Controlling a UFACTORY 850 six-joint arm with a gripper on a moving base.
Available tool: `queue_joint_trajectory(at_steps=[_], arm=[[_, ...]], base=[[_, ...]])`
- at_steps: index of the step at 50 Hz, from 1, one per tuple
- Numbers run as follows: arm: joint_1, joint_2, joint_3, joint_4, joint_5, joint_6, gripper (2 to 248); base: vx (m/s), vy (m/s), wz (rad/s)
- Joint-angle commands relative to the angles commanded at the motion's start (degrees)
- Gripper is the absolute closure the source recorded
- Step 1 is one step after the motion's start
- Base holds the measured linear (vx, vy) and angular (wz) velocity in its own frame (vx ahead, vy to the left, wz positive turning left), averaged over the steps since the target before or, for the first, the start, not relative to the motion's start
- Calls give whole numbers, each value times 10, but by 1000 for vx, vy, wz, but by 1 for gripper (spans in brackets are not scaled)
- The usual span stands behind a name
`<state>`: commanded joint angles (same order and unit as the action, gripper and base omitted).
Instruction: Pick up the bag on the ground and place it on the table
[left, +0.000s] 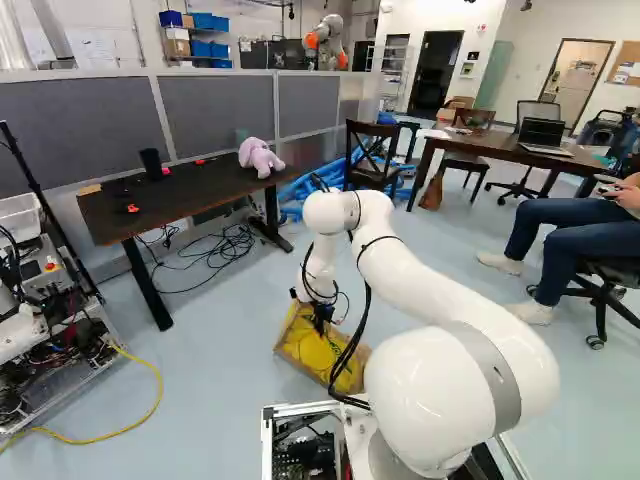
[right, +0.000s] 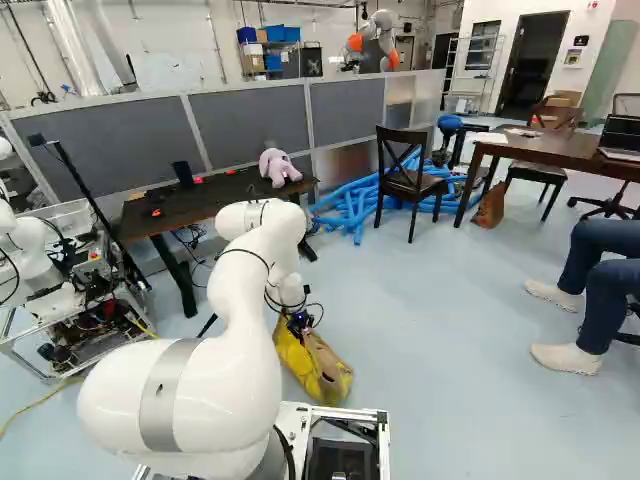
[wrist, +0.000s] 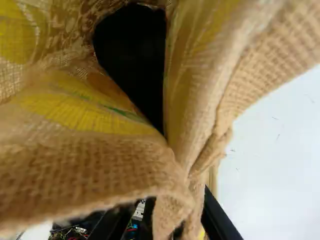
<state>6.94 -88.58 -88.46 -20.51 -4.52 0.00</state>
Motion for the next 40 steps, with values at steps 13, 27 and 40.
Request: queue_joint_trajectory(at_steps=[13, 27, 40], arm=[[0, 29, 28, 0, 0, 0, 229], [0, 59, 56, 0, 0, 0, 229], [0, 88, 83, 0, 0, 0, 229]], base=[[0, 0, 0], [0, 0, 0], [0, 0, 0]])
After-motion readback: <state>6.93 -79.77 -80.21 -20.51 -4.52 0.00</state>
